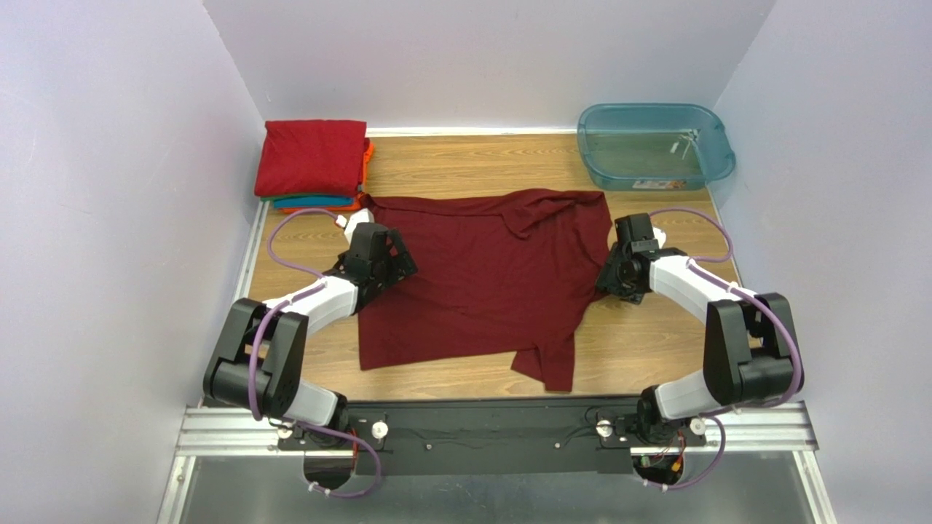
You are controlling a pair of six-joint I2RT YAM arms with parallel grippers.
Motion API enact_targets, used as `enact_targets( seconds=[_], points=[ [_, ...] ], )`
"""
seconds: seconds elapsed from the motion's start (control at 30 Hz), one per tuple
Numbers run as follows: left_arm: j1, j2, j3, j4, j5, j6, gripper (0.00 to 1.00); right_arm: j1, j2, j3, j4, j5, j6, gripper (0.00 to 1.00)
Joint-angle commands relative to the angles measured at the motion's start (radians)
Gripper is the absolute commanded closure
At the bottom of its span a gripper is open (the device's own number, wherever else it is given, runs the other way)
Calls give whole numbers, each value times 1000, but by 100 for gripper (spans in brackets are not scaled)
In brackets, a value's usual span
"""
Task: Fold and stack the t-shirts
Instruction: Flatten the tshirt out
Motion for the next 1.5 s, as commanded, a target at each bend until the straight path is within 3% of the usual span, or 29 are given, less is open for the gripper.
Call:
enact_targets(
  seconds=[0.0,0.13,0.23,0.4,0.7,1.0,1.17,1.43,1.47],
  points=[
    [3,26,4,-8,21,19,2,-5,45,4,83,-101,-11,41],
    [6,23,-1,-8,8,22,2,-7,85,18,114,-91,-1,58],
    [10,23,1,-8,8,26,2,-5,99,30,128,-69,-4,80],
    [26,23,-1,-8,8,38,2,-7,66,38,120,-74,-25,99],
    [50,4,-4,-11,-15,58,2,-5,-106,199,-256,217,-31,99],
    [64,11,5,0,-1,73,2,-5,-123,444,-490,296,-86,99],
    [64,29,34,18,10,76,2,-5,-48,561,-520,265,-139,95],
    [66,124,130,37,14,81,2,-5,179,556,-400,205,-151,90],
    [67,139,157,25,11,85,2,-5,231,581,-386,216,-146,84]
  ],
)
